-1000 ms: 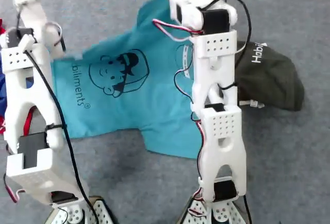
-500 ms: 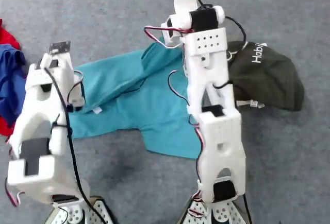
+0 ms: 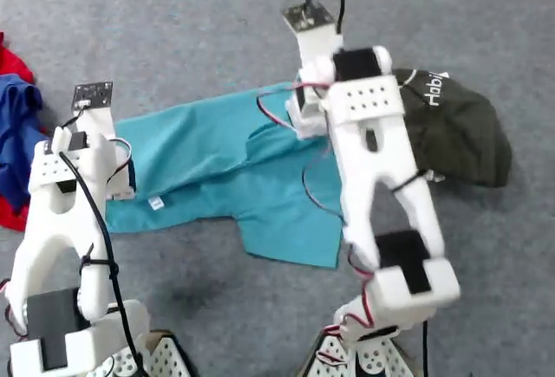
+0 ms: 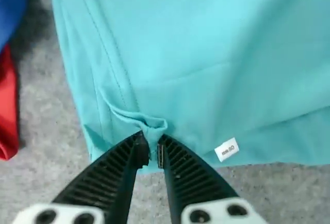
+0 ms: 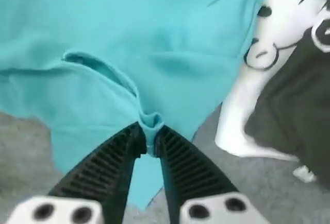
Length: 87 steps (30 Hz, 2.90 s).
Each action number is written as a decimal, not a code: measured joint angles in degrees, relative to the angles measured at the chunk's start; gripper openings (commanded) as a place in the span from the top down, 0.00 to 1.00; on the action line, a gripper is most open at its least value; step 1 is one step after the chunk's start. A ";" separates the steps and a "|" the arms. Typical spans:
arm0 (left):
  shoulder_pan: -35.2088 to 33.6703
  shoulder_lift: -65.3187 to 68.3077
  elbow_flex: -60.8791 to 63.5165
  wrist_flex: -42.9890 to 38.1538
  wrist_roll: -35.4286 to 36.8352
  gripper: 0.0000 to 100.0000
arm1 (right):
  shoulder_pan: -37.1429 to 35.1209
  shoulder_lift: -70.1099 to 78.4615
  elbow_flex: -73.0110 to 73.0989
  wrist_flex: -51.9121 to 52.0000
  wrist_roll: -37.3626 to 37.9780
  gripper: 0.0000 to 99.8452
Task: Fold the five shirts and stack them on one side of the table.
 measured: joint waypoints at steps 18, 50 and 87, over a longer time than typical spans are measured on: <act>-8.00 -0.35 3.34 0.00 -6.33 0.97 | 3.87 -33.76 46.42 -12.31 6.15 0.99; -11.52 -0.35 11.60 -7.38 -5.71 0.75 | 4.75 -36.57 56.09 -10.37 14.24 0.79; -5.27 34.37 -24.26 -6.51 14.68 0.97 | -16.18 -6.24 43.87 -23.03 -5.63 0.99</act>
